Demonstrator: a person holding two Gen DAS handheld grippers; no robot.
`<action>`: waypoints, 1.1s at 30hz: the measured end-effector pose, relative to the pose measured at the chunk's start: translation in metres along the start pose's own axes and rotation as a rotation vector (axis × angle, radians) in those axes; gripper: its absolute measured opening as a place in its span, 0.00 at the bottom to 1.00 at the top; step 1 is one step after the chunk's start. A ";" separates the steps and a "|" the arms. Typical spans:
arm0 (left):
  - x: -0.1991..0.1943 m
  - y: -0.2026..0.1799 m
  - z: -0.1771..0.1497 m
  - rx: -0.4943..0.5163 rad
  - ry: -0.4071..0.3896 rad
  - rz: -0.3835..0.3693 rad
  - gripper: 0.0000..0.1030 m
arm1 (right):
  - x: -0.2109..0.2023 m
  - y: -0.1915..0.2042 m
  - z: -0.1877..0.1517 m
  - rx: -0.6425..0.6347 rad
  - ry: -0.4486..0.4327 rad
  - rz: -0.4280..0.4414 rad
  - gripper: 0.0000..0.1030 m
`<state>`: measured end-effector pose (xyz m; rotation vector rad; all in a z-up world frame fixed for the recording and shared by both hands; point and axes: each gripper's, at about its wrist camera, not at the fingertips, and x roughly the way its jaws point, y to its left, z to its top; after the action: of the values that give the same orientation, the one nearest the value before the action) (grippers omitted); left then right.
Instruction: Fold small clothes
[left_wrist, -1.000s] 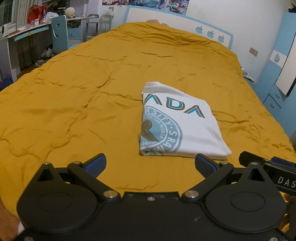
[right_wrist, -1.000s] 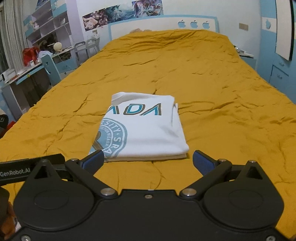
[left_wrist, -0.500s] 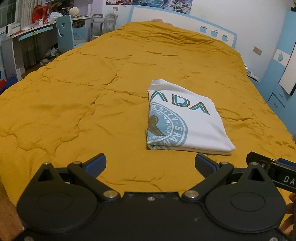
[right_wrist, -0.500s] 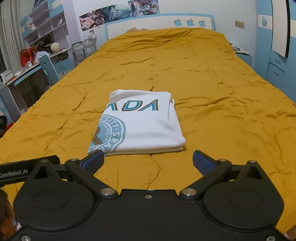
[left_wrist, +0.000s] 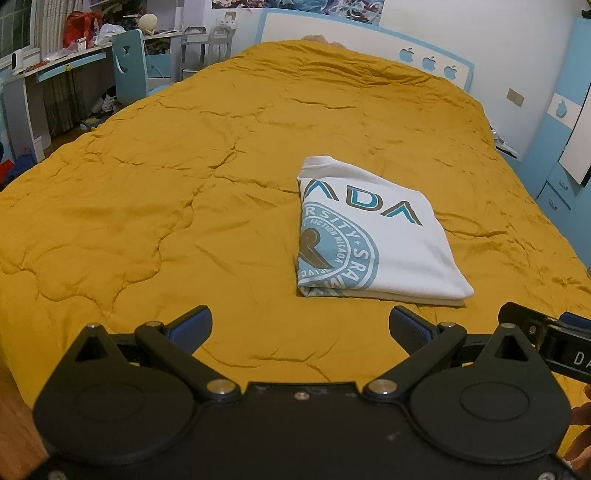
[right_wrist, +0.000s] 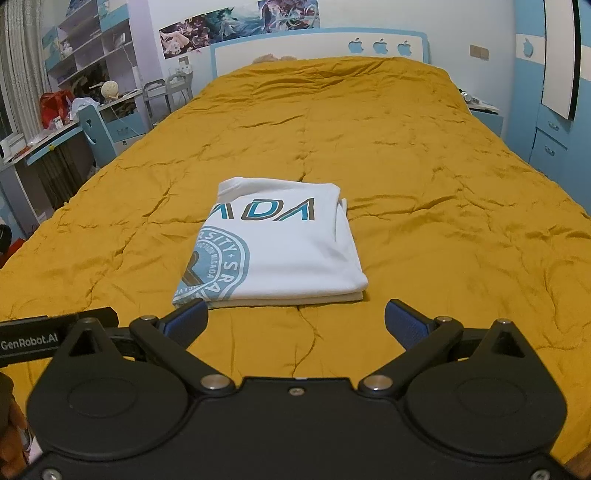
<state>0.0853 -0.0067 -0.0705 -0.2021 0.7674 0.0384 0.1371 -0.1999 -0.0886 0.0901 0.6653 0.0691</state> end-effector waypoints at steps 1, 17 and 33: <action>0.000 0.000 0.000 0.000 0.000 0.002 1.00 | -0.001 0.000 0.000 0.000 -0.001 -0.001 1.00; -0.002 -0.002 -0.002 0.010 0.007 0.011 1.00 | 0.000 -0.001 0.000 0.003 0.004 -0.004 1.00; 0.002 -0.002 0.000 0.022 0.032 -0.008 1.00 | 0.000 -0.002 0.000 0.002 0.006 -0.004 1.00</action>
<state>0.0873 -0.0087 -0.0716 -0.1854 0.7988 0.0193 0.1372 -0.2015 -0.0888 0.0905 0.6710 0.0654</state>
